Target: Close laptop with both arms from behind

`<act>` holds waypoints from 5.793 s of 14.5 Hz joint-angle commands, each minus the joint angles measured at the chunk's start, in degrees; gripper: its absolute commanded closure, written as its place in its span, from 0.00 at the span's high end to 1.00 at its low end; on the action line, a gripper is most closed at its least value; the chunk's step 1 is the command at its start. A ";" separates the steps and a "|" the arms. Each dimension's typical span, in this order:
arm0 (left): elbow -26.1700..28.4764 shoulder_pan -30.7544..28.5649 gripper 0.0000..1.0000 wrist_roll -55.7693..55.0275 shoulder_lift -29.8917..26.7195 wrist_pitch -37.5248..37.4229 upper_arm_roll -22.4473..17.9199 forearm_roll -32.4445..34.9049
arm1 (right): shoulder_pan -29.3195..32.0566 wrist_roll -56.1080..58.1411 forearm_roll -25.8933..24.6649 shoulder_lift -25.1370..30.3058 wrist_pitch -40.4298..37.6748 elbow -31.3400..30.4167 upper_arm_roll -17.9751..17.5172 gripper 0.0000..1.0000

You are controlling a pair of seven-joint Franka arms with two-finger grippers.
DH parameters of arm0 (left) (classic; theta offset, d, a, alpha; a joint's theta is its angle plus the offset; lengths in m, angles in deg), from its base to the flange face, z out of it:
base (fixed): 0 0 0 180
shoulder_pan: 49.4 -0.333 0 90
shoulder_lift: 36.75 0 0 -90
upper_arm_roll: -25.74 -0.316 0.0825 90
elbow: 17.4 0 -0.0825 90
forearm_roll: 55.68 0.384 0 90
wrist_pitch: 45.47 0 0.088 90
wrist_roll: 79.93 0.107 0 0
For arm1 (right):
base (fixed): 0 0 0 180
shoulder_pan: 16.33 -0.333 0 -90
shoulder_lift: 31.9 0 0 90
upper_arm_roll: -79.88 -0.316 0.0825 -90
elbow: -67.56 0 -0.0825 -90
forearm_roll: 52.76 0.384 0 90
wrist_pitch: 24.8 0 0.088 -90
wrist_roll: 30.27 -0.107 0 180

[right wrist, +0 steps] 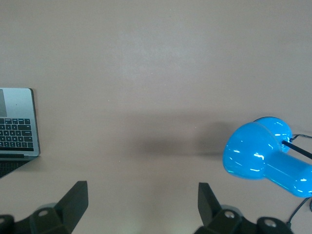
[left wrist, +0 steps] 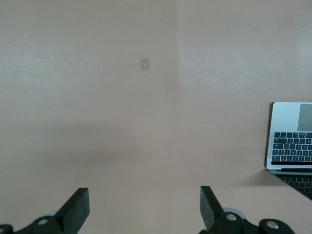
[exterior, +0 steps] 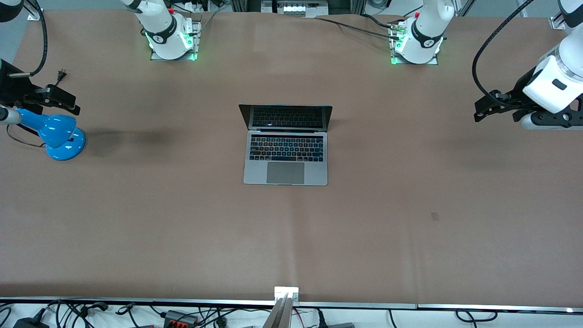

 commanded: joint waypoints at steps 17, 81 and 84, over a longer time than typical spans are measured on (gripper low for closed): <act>-2.67 -0.85 1.00 0.64 1.64 -3.22 0.45 -0.14 | 0.47 -0.26 -0.11 0.94 0.22 -0.91 -0.57 0.48; 28.28 4.96 0.01 3.63 22.11 64.88 34.64 -28.00 | -35.92 -18.46 22.83 -32.18 16.74 5.31 0.22 0.00; 25.64 5.04 0.01 4.33 24.92 64.97 33.50 -27.74 | -34.34 -18.28 22.83 -36.31 16.74 9.97 0.31 0.00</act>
